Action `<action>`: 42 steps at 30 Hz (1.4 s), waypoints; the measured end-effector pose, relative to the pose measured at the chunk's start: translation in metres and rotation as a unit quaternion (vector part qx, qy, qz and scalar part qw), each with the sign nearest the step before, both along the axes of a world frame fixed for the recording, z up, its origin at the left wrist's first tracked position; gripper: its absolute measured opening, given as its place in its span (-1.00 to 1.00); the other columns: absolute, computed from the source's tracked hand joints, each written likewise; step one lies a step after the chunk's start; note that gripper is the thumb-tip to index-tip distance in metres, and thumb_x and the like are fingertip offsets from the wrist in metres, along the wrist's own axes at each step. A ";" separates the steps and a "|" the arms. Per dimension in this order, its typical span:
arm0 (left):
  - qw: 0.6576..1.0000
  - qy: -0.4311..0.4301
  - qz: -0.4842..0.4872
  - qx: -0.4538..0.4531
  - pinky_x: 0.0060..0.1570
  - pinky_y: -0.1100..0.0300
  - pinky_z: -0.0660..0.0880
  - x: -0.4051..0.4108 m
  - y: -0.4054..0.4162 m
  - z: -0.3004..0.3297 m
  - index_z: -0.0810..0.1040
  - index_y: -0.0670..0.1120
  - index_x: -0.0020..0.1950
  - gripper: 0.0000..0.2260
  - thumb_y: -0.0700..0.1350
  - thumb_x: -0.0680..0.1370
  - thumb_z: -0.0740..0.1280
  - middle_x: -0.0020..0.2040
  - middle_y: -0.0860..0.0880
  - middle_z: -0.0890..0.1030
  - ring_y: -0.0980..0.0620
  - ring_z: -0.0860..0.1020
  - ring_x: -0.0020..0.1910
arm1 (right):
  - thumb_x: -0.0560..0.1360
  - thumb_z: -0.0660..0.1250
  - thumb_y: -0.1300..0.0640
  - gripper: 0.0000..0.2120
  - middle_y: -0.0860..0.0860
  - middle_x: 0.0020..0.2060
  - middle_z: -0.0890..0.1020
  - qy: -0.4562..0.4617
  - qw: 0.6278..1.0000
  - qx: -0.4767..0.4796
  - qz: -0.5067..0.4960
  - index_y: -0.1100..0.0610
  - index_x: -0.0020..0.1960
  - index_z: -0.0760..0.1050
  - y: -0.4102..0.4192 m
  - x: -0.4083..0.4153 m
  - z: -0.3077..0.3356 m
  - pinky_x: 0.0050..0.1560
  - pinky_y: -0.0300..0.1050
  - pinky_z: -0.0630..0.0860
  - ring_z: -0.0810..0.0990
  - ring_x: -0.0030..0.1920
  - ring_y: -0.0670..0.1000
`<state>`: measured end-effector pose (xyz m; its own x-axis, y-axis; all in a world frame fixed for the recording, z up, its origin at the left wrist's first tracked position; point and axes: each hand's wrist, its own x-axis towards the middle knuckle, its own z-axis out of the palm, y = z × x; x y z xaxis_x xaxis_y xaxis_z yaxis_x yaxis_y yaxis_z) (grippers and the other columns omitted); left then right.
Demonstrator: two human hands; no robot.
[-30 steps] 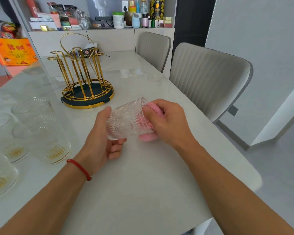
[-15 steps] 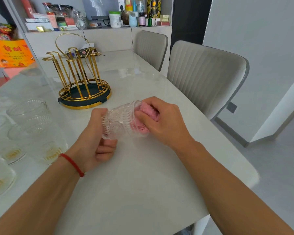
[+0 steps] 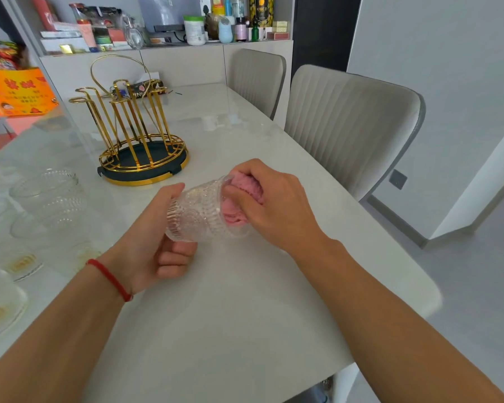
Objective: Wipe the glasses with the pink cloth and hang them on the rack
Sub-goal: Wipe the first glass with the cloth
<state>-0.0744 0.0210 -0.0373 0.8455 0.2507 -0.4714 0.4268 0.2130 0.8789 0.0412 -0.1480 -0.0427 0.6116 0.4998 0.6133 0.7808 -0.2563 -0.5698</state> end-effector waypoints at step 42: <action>0.903 -0.261 0.219 0.263 0.01 0.23 0.51 0.001 -0.008 0.018 0.67 0.06 0.11 -0.47 0.34 0.27 0.51 0.03 0.13 0.70 0.33 0.62 -0.05 | 0.52 0.44 0.13 -0.97 -0.16 -0.31 0.63 0.247 0.964 0.091 0.047 0.09 -0.07 0.65 -0.029 0.027 0.013 -0.29 -0.14 0.53 0.58 -0.32 -0.13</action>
